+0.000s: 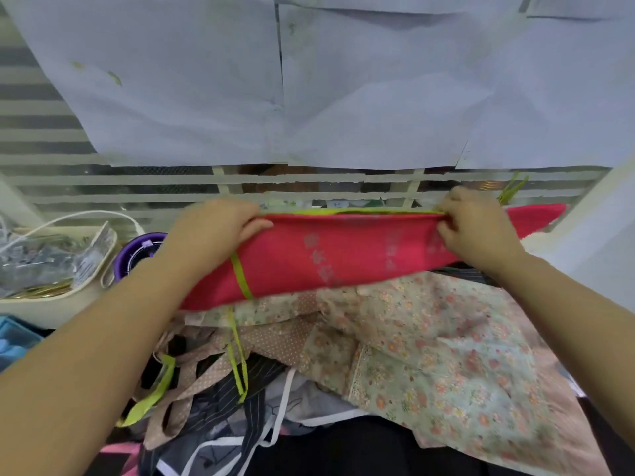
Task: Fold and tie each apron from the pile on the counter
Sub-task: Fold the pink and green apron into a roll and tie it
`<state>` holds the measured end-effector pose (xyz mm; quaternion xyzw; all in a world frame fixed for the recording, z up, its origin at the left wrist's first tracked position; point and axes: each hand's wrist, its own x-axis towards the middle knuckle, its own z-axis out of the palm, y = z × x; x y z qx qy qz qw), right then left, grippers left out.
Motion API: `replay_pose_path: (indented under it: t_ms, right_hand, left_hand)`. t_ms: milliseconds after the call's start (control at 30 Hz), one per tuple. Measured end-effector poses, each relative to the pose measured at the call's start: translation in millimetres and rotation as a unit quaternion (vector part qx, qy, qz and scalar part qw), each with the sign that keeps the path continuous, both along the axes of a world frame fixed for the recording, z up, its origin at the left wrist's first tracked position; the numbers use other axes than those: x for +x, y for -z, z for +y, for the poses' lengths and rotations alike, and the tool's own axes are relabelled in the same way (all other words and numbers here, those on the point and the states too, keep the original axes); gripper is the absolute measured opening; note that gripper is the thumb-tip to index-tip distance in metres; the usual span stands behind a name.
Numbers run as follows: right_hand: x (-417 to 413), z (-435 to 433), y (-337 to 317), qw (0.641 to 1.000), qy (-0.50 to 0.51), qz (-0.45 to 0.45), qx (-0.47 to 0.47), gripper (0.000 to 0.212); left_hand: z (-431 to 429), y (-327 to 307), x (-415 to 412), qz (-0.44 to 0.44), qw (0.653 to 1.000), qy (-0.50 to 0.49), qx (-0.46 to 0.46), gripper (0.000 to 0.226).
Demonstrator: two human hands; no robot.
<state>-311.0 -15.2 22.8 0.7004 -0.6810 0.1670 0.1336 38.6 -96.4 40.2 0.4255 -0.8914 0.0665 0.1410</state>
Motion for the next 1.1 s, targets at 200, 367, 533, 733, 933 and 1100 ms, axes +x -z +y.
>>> replay_pose_path:
  t_ms: [200,367,533,733,933,1100]
  right_hand:
    - [10.8,46.8,25.4,0.99,0.041,-0.013,-0.132,0.029]
    - [23.1,80.2,111.8,0.985,0.067,0.031,0.153,0.045]
    - [22.0,86.2,131.8,0.967,0.073,0.083,0.228,0.033]
    - [23.3,90.2,120.5,0.958,0.046,0.141,0.246,0.051]
    - [69.4,67.9,90.3,0.914,0.012,0.011,0.405,0.034]
    - [163.3,38.8,78.2,0.932,-0.185,0.0,0.311,0.062]
  left_hand:
    - [40.7,11.1,23.7,0.078,0.967,0.067,-0.231,0.009]
    - [70.9,114.6,34.3,-0.159,0.987,-0.003,-0.003,0.051]
    - [83.1,142.7,29.9,-0.22,0.971,-0.031,0.085,0.076]
    - [88.3,148.7,33.5,-0.247,0.963,-0.003,0.107,0.087]
    - [92.2,156.2,40.7,-0.251,0.959,0.01,0.129,0.076]
    - [96.1,145.7,52.4,-0.29,0.95,0.022,0.113,0.067]
